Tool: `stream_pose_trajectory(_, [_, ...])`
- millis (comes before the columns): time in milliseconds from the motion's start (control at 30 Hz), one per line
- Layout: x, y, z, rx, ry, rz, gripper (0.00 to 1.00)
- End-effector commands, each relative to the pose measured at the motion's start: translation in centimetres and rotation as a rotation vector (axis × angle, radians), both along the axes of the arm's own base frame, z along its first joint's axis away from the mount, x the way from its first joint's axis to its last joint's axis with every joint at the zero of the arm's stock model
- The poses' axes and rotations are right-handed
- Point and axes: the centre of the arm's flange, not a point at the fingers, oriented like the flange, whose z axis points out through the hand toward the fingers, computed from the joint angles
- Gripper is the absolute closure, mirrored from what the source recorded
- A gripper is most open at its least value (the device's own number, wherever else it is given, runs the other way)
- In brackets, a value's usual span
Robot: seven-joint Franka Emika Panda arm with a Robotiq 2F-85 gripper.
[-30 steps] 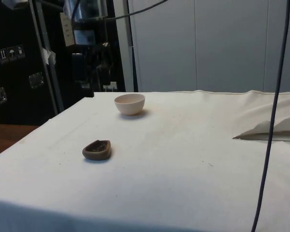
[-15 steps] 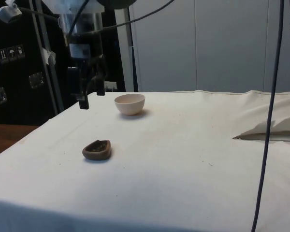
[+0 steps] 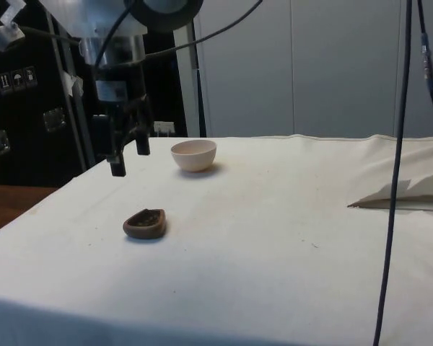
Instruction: Pour the coffee beans from the cup into the bowl.
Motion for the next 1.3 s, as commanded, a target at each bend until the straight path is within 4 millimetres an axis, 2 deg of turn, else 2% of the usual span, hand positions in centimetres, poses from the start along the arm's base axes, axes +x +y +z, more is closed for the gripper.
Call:
stream_pose_trajectory(0, [0.1,0.2,0.0,-0.003,-0.005,-0.001,0.0])
stream_pose_trajectory(567, [0.0,0.1,-0.9,0.0,0.013,-0.001,0.0])
stream_pose_trajectory(800, [0.3,0.4,-2.9,-0.002,-0.001,-0.001,0.0])
stream_pose_trajectory(1267, [0.7,1.7,-5.3,-0.038,-0.026,0.003,0.0])
